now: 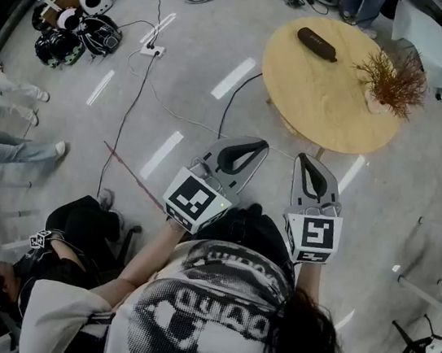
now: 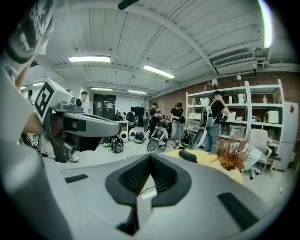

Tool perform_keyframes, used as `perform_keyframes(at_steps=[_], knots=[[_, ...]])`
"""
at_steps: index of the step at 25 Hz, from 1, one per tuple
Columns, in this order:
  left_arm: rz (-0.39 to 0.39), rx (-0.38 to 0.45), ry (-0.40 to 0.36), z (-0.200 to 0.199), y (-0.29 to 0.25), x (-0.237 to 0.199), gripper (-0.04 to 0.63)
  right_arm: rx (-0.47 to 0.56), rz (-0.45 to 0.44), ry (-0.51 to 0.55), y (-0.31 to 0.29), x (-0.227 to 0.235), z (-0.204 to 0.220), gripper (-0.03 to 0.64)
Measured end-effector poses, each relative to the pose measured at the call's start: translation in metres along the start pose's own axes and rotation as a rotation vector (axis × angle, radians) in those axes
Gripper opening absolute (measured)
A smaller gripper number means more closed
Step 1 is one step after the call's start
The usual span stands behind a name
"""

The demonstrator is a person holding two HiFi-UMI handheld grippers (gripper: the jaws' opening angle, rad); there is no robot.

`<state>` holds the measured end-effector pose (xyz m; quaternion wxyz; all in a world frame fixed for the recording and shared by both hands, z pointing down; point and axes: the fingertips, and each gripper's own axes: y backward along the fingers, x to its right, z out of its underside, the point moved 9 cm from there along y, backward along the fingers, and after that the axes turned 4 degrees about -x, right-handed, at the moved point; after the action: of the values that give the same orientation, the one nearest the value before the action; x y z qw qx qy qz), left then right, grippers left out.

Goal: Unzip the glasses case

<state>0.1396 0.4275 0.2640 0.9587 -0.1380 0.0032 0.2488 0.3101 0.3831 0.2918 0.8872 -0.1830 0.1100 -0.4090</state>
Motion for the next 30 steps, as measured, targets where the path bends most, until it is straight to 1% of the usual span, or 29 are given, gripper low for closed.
perform_keyframes(at_steps=[3, 8, 10, 13, 17, 21, 26, 30], knots=[[-0.011, -0.012, 0.007, 0.001, -0.004, -0.016, 0.017, -0.006, 0.003, -0.018, -0.013, 0.002, -0.001, -0.006], [0.008, -0.028, 0.007, 0.003, -0.013, -0.045, 0.017, 0.01, 0.024, -0.091, -0.037, 0.009, -0.006, -0.005], [0.015, -0.032, 0.01, 0.003, -0.015, -0.061, 0.017, 0.017, 0.036, -0.104, -0.049, 0.01, -0.011, -0.005], [0.025, -0.043, 0.011, 0.002, -0.018, -0.089, 0.018, 0.011, 0.066, -0.11, -0.068, 0.013, -0.019, -0.005], [0.034, -0.045, 0.014, -0.004, -0.022, -0.138, 0.018, 0.002, 0.103, -0.127, -0.1, 0.014, -0.035, -0.005], [0.05, -0.032, -0.007, -0.01, -0.022, -0.184, 0.018, -0.008, 0.135, -0.139, -0.134, 0.005, -0.051, -0.005], [0.09, -0.057, -0.006, -0.005, -0.02, -0.228, 0.018, -0.029, 0.175, -0.17, -0.166, -0.01, -0.057, -0.005], [0.12, -0.074, -0.025, 0.004, -0.018, -0.256, 0.018, -0.037, 0.201, -0.19, -0.189, -0.021, -0.059, -0.005]])
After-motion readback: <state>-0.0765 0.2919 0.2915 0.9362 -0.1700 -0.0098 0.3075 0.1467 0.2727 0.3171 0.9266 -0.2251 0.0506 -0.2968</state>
